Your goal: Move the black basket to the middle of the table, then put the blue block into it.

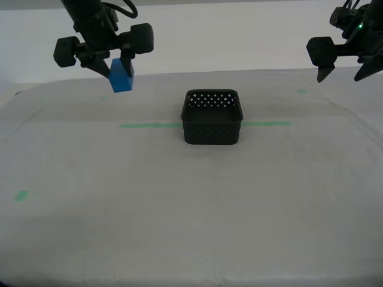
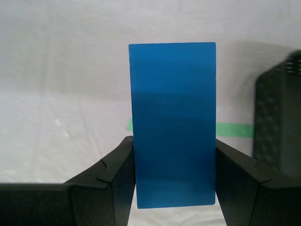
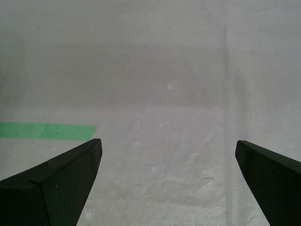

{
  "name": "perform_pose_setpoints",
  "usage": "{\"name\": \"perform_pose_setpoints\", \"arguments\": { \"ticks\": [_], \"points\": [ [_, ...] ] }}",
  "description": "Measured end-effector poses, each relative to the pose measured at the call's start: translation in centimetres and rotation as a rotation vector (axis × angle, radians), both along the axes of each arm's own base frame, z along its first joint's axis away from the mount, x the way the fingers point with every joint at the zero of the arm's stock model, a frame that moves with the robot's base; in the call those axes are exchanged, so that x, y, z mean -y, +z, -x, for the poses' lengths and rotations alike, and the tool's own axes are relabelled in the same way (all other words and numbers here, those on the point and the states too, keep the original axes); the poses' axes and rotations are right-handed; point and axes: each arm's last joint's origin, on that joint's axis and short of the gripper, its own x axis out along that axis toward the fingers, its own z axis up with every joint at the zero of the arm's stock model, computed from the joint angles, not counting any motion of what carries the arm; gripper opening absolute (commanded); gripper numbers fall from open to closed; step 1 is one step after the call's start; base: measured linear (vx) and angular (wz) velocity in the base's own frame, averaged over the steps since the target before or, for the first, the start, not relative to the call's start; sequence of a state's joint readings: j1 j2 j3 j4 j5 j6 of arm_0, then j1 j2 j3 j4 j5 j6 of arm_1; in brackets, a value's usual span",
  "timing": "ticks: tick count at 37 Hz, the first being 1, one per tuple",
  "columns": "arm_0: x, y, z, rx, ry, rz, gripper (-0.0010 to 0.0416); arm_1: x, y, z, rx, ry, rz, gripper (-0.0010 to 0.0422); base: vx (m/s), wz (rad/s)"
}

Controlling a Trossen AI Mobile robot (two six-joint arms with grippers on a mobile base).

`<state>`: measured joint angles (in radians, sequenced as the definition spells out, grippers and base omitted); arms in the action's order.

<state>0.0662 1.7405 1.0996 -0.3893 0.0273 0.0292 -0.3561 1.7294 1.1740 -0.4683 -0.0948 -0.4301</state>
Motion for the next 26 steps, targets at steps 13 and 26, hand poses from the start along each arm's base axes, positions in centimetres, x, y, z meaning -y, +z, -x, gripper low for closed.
{"name": "perform_pose_setpoints", "arguments": {
  "ticks": [13, 26],
  "points": [
    [0.0, 0.0, 0.0, 0.0, 0.0, 0.0, 0.0399, 4.4, 0.3, 2.0, -0.036, -0.042, 0.045, -0.0001, 0.0, 0.0],
    [0.0, 0.0, 0.0, 0.0, 0.0, 0.0, 0.0398, 7.4, 2.2, 3.2, -0.041, -0.098, 0.065, -0.0001, 0.0, 0.0]
  ]
}}
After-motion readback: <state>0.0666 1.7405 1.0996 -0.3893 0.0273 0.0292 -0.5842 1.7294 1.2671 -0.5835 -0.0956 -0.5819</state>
